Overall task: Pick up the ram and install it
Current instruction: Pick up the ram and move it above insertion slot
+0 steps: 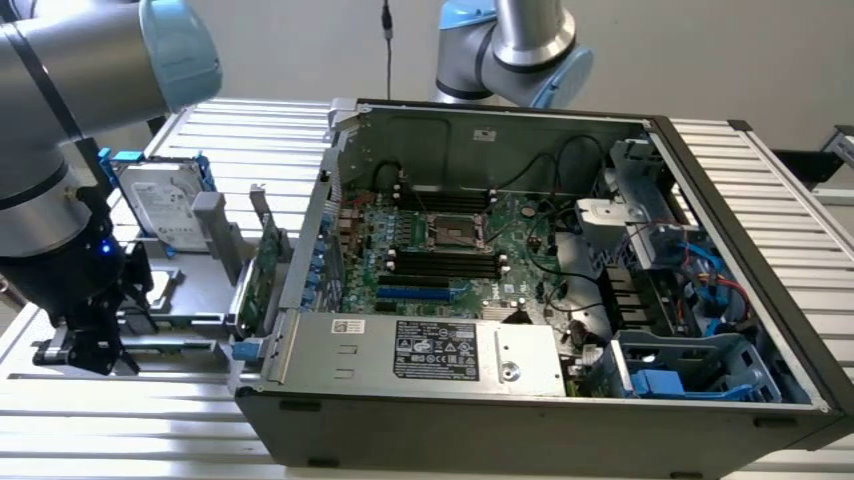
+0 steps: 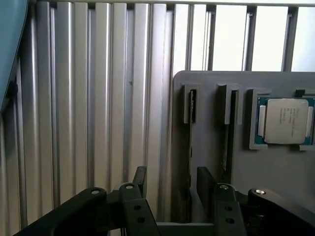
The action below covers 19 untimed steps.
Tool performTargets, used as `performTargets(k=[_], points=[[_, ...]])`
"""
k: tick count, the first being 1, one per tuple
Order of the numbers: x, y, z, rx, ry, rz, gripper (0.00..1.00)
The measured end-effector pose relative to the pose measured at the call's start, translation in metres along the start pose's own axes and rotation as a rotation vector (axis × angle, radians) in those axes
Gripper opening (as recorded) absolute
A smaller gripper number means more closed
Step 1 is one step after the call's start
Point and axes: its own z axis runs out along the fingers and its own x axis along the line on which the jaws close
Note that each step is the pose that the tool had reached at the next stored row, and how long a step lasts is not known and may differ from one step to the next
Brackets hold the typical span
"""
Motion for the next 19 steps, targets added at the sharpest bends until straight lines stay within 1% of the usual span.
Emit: performTargets(k=[1, 2, 4, 8, 9, 10, 15, 16, 19], points=[[0.0, 0.0, 0.0017, 0.0001, -0.002, 0.0, 0.54], [0.0, 0.0, 0.0029, 0.0002, -0.0055, 0.0, 0.54], [0.0, 0.0, 0.005, 0.0004, -0.0149, 0.0, 0.54], [0.0, 0.0, 0.0071, 0.0011, -0.0411, -0.001, 0.54], [0.0, 0.0, 0.0074, 0.0002, -0.0456, -0.001, 0.54], [0.0, 0.0, 0.0079, -0.0017, -0.0481, -0.001, 0.54], [0.0, 0.0001, 0.0108, -0.0182, -0.0509, -0.002, 0.54], [0.0, 0.0001, 0.0117, -0.0201, -0.0514, -0.002, 0.54], [0.0, 0.0001, 0.0146, -0.0215, -0.0525, -0.004, 0.54]])
